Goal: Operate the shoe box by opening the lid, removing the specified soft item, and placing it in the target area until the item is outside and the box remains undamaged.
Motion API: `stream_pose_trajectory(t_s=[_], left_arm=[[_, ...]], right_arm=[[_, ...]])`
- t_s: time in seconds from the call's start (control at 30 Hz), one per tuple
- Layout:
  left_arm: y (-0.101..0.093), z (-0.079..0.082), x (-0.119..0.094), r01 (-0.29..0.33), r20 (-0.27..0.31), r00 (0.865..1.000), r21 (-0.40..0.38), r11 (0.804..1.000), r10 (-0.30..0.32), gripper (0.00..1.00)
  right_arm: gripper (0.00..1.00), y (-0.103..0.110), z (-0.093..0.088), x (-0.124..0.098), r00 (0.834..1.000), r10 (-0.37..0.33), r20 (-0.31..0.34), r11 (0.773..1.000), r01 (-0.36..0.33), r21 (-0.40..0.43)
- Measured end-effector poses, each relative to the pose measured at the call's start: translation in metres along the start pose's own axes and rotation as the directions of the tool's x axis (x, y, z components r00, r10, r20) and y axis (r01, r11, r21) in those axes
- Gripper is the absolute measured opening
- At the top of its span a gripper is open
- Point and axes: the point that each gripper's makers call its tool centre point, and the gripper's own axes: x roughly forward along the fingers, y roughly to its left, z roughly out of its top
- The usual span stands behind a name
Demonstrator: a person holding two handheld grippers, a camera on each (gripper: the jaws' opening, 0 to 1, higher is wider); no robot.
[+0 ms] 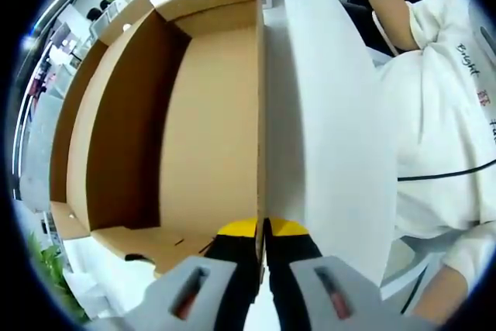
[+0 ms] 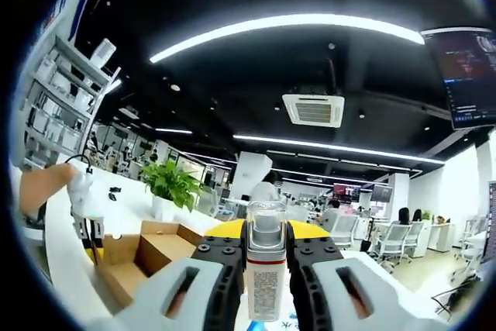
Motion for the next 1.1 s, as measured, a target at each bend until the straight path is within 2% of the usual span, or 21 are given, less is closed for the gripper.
stream_pose_trajectory(t_s=[0.27, 0.37, 0.7, 0.87, 1.1], left_arm=[[0.001, 0.001, 0.0, -0.001, 0.001, 1.0, -0.001, 1.0, 0.001, 0.02], [0.001, 0.001, 0.0, -0.003, 0.003, 1.0, 0.001, 1.0, 0.003, 0.02], [-0.001, 0.001, 0.0, -0.004, 0.003, 1.0, 0.0, 1.0, 0.004, 0.02], [-0.001, 0.001, 0.0, -0.006, 0.003, 1.0, 0.002, 1.0, 0.006, 0.02], [-0.002, 0.001, 0.0, -0.007, 0.0, 1.0, 0.002, 1.0, 0.007, 0.02]], right_arm=[[0.18, -0.019, 0.005, -0.015, 0.999, -0.037, 0.004, 0.999, 0.037, 0.0], [0.18, -0.024, 0.008, -0.019, 0.998, -0.056, 0.009, 0.998, 0.056, -0.025], [0.19, -0.061, 0.019, -0.054, 0.987, -0.157, 0.039, 0.986, 0.159, -0.045], [0.18, -0.075, 0.014, -0.063, 0.98, -0.192, 0.045, 0.981, 0.192, -0.002], [0.19, -0.085, 0.002, -0.07, 0.976, -0.219, 0.006, 0.975, 0.219, 0.039]])
